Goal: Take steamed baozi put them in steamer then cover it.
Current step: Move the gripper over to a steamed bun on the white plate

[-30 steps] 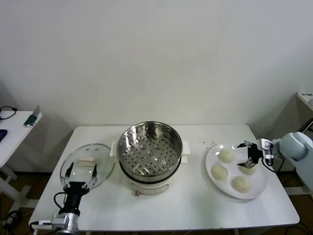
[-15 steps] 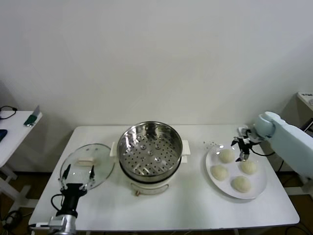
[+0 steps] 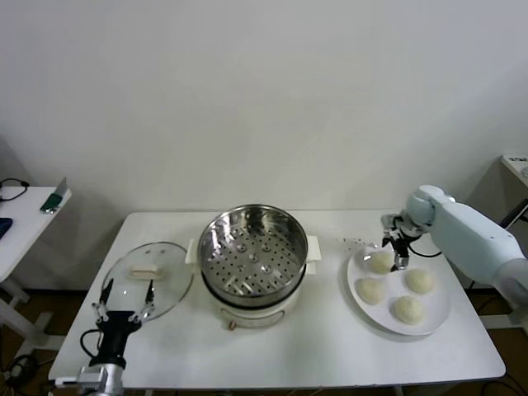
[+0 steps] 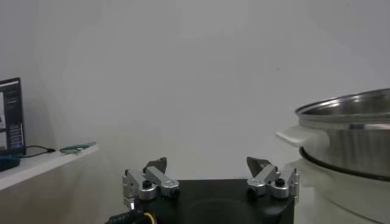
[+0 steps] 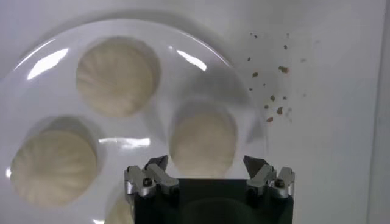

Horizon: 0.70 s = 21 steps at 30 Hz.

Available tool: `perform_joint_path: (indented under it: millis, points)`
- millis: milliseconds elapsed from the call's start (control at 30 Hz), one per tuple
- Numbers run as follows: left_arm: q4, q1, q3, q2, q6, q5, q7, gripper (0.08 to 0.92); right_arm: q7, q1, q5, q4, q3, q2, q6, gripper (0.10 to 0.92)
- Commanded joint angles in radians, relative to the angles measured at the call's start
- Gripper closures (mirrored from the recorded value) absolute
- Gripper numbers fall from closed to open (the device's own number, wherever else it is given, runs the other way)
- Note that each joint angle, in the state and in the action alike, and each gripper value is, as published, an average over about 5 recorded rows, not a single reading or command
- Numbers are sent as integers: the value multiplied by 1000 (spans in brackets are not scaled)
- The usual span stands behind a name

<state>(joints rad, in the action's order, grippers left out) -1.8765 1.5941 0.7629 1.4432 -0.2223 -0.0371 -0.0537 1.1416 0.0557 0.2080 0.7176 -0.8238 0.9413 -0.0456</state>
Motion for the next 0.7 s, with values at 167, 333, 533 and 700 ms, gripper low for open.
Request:
perform_joint_path:
  millis: [167,333,533,700]
  points:
    - [5,1,3,1,1,2,1,177,5,-3,26,-57,-6,49,13,203]
    - [5,3,3,1,1,3,1,177,7,-3,30,-62,2,51,20,207]
    - [8,5,2,2,-1,4,3,177,12,2,37,-61,11,52,27,275]
    - [10,9,4,2,-4,2,4,177,18,11,37,-49,7,46,31,327]
